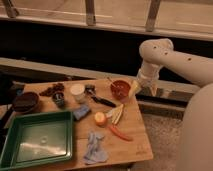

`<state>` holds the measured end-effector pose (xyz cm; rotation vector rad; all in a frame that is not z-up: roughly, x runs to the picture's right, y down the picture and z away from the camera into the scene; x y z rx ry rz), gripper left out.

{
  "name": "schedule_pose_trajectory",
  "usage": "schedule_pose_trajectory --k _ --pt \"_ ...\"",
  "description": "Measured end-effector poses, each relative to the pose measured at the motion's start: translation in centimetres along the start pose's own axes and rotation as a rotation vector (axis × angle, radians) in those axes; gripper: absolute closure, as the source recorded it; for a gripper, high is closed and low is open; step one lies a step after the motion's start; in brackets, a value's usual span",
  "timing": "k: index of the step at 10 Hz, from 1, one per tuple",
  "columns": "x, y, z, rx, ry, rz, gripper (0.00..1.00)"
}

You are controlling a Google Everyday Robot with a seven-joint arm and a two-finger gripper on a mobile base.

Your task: Place banana in table surface

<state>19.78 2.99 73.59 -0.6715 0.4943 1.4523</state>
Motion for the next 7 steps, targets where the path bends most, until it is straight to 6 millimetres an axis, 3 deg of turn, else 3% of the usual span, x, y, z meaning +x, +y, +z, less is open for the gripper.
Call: schedule_pose_trajectory --k 3,7 --pt "-1.1 5.1 1.5 -0.057 -0.039 -0.08 0.25" --pt "-1.4 7.4 3.3 -0.068 -0.027 -0.137 0.25"
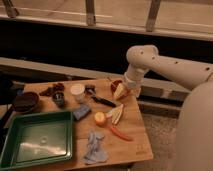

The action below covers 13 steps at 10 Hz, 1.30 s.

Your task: Place banana in table surface

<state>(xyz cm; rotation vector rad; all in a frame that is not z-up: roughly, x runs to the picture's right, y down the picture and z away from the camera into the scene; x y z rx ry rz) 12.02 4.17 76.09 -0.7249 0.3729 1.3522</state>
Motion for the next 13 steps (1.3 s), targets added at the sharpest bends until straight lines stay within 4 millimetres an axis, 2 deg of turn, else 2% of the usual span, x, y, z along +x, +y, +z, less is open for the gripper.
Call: schedule_pose_trajectory --k 2,3,9,11,13 --pt "-0.2 1.5 2.4 0.006 0.03 -0.027 0.25" --pt "-0.3 1.2 3.3 0.013 0.042 -0.023 0.25" --pt "-0.1 1.1 3.5 0.041 0.04 -0.015 0.25" --pt "0.1 0.5 5.3 0.071 0.026 0.028 0.25" --pt "0.5 -1.0 8.1 0.101 0.019 0.07 0.25"
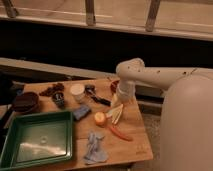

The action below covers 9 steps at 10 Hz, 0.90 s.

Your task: Place banana in table surface

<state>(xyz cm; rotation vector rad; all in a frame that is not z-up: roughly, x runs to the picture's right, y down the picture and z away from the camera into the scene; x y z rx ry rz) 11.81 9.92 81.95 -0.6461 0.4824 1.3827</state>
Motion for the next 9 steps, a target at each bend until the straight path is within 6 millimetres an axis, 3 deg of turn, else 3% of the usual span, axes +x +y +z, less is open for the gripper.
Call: schedule_pose_trajectory --k 4,9 --pt "-1.1 -2.4 4.7 0.018 0.021 0.059 0.25" --pt "-0.4 -1.2 7.4 -0.045 0.081 0.073 0.25"
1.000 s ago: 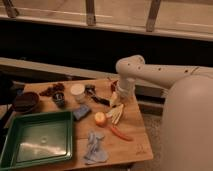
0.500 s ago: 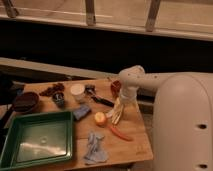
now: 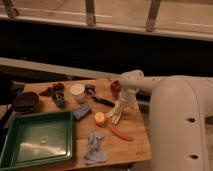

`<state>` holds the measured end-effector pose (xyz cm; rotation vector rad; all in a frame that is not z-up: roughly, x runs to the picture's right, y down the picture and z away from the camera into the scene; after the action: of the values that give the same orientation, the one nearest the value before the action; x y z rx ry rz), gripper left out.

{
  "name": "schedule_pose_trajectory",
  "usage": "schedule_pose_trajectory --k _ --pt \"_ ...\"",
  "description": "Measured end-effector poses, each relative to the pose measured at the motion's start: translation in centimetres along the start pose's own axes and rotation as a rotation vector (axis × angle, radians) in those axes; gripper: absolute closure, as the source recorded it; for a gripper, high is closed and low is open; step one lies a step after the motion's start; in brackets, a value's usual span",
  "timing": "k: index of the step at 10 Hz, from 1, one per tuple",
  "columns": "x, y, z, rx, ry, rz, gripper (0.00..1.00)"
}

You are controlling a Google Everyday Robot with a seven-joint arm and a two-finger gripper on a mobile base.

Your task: Place banana in table surface

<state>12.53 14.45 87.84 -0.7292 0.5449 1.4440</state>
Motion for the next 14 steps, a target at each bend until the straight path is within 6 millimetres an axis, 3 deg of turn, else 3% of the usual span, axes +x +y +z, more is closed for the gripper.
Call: schedule_pose_trajectory --k 1,3,9,11,13,14 --pt "0.2 0.7 0.4 -0.015 0.011 -0.007 0.25" --pt "0.5 1.5 0.9 -0.033 0.021 -0.018 0.35" --pt "0.7 2.6 1.1 -0.08 0.019 -0.046 0.97" --pt "0.1 1.8 -0.6 -0.044 -0.002 -0.048 1.0" --pt "-0.5 1.7 -3.4 0.0 -0.027 -0.055 1.0" --pt "-0.8 1.5 -5.8 0.031 -0.045 -0.059 1.0"
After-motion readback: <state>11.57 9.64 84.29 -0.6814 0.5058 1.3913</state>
